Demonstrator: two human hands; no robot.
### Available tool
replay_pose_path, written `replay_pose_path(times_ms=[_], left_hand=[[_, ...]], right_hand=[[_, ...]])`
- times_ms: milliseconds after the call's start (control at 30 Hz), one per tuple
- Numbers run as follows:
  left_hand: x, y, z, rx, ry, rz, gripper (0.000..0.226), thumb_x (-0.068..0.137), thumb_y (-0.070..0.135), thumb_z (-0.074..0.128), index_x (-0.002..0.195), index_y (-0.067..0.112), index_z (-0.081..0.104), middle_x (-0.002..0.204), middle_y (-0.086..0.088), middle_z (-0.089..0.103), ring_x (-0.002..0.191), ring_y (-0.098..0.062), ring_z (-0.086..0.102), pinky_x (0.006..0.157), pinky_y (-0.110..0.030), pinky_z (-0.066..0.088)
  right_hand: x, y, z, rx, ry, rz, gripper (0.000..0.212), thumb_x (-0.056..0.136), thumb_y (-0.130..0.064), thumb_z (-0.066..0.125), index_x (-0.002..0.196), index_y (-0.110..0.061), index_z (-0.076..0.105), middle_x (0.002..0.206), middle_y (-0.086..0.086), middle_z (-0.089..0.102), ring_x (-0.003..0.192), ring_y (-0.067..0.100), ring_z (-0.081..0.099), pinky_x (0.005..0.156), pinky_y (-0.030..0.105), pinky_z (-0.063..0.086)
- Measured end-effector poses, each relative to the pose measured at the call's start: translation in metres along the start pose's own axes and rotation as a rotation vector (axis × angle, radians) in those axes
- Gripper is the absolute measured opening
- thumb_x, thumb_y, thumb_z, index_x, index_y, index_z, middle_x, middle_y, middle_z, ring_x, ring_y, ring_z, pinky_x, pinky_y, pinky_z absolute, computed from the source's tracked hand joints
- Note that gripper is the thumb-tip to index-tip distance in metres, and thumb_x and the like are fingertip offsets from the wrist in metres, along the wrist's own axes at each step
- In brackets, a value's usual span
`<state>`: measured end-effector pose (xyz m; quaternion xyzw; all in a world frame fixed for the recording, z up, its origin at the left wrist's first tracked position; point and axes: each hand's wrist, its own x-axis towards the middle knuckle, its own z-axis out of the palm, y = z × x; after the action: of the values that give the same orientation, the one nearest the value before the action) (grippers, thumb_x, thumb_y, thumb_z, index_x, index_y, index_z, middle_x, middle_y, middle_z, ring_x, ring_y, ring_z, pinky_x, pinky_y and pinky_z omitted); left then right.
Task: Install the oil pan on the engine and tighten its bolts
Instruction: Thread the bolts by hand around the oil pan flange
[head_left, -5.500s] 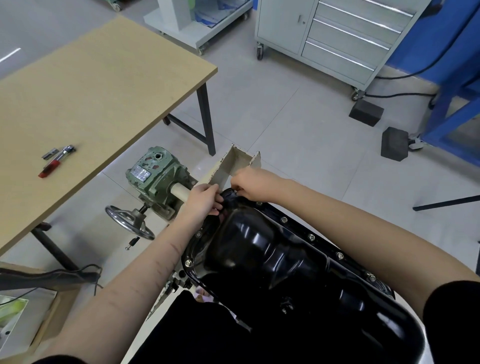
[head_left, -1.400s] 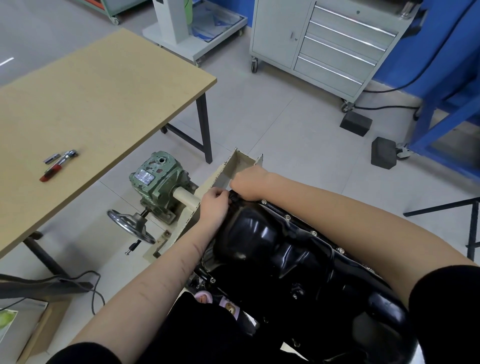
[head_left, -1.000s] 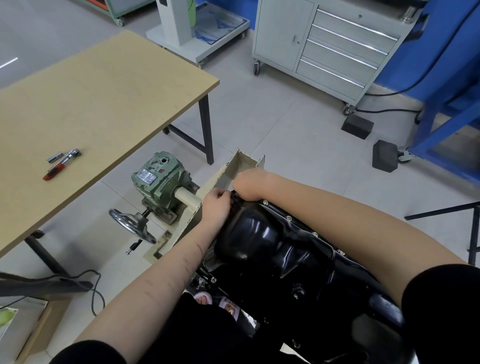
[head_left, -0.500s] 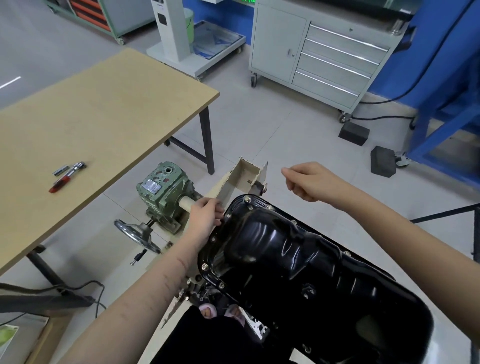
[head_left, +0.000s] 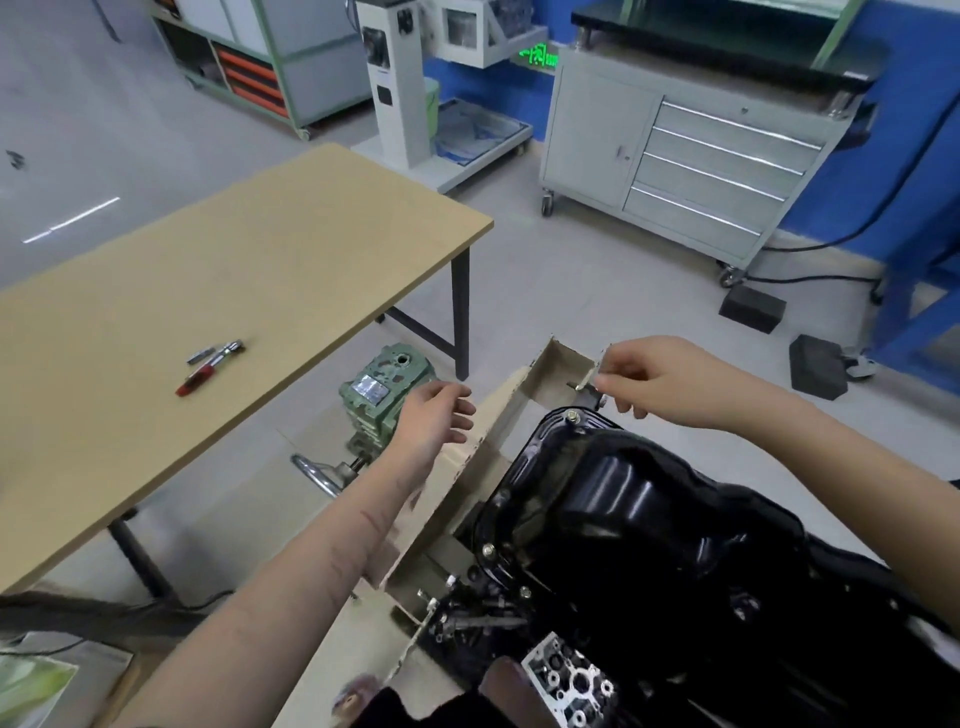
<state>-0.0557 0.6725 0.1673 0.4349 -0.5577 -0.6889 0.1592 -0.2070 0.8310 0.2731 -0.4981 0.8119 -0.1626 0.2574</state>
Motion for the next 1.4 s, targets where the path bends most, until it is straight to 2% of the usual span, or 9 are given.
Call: replay_pose_path(times_ms=[133,233,300,433,633,967,1133,1333,1400], left_hand=[[0.020,-0.022,-0.010,0.109,-0.092,0.037,0.017,0.091,0.011,0.046,0.078,0.011,0.057,0.067,-0.006,0.056,0.052,-0.014,0.049,0.047,-0.024,0.039],[0.036,-0.043,0.004,0.309,-0.199,0.167,0.019,0.091,0.014,0.046,0.076,0.013,0.058,0.072,-0.006,0.059,0.063,-0.020,0.055,0.057,-0.027,0.045],[0.037,-0.053,0.022,0.375,-0.279,0.251,0.019,0.092,0.018,0.046,0.093,0.007,0.062,0.090,-0.017,0.065,0.085,-0.031,0.060,0.075,-0.034,0.048],[0.027,-0.060,0.054,0.500,-0.358,0.398,0.027,0.092,0.022,0.047,0.105,0.002,0.062,0.101,-0.015,0.065,0.096,-0.028,0.059,0.071,-0.026,0.037],[0.028,-0.069,0.069,0.502,-0.302,0.422,0.019,0.095,0.017,0.040,0.088,0.005,0.052,0.089,-0.013,0.057,0.084,-0.027,0.052,0.058,-0.024,0.023],[0.031,-0.077,0.068,0.411,-0.341,0.419,0.020,0.096,0.018,0.038,0.087,0.006,0.051,0.087,-0.010,0.056,0.082,-0.024,0.052,0.067,-0.028,0.035],[0.031,-0.077,0.066,0.404,-0.365,0.412,0.021,0.096,0.019,0.038,0.094,0.005,0.053,0.091,-0.009,0.056,0.080,-0.020,0.050,0.068,-0.026,0.035],[0.032,-0.074,0.066,0.375,-0.384,0.393,0.020,0.096,0.018,0.038,0.090,0.005,0.052,0.086,-0.007,0.055,0.079,-0.022,0.051,0.067,-0.028,0.036],[0.032,-0.073,0.066,0.364,-0.385,0.383,0.018,0.096,0.017,0.038,0.086,0.008,0.049,0.082,-0.005,0.053,0.076,-0.020,0.048,0.065,-0.027,0.034]], right_hand=[[0.048,-0.012,0.023,-0.508,-0.154,0.111,0.024,0.091,-0.024,0.048,0.097,-0.005,0.061,0.087,0.005,0.065,0.088,0.024,0.058,0.069,0.024,0.037],[0.073,-0.006,0.048,-0.664,-0.259,0.272,0.028,0.089,-0.020,0.045,0.075,-0.001,0.061,0.064,0.010,0.062,0.074,0.028,0.061,0.071,0.028,0.047],[0.077,0.000,0.059,-0.715,-0.248,0.357,0.024,0.089,-0.019,0.049,0.073,-0.004,0.058,0.066,0.009,0.058,0.072,0.027,0.056,0.070,0.029,0.047],[0.073,0.000,0.069,-0.688,-0.187,0.442,0.037,0.089,-0.032,0.054,0.108,0.000,0.060,0.111,0.016,0.062,0.101,0.031,0.057,0.081,0.031,0.044],[0.081,0.000,0.079,-0.691,-0.128,0.534,0.030,0.092,-0.025,0.050,0.113,-0.004,0.057,0.117,0.013,0.058,0.106,0.029,0.056,0.077,0.031,0.043],[0.087,-0.004,0.080,-0.736,-0.130,0.576,0.022,0.088,-0.010,0.047,0.107,-0.004,0.057,0.108,0.011,0.058,0.095,0.028,0.058,0.063,0.029,0.041],[0.091,-0.007,0.077,-0.722,-0.214,0.594,0.011,0.086,-0.011,0.050,0.078,-0.004,0.052,0.084,0.008,0.051,0.079,0.027,0.054,0.063,0.029,0.041],[0.091,-0.007,0.075,-0.703,-0.206,0.664,0.016,0.088,-0.013,0.051,0.074,-0.005,0.051,0.071,0.003,0.044,0.067,0.023,0.050,0.059,0.029,0.041],[0.091,-0.008,0.075,-0.687,-0.205,0.670,0.012,0.088,-0.014,0.052,0.085,-0.003,0.057,0.079,0.005,0.050,0.077,0.027,0.055,0.063,0.029,0.042]])
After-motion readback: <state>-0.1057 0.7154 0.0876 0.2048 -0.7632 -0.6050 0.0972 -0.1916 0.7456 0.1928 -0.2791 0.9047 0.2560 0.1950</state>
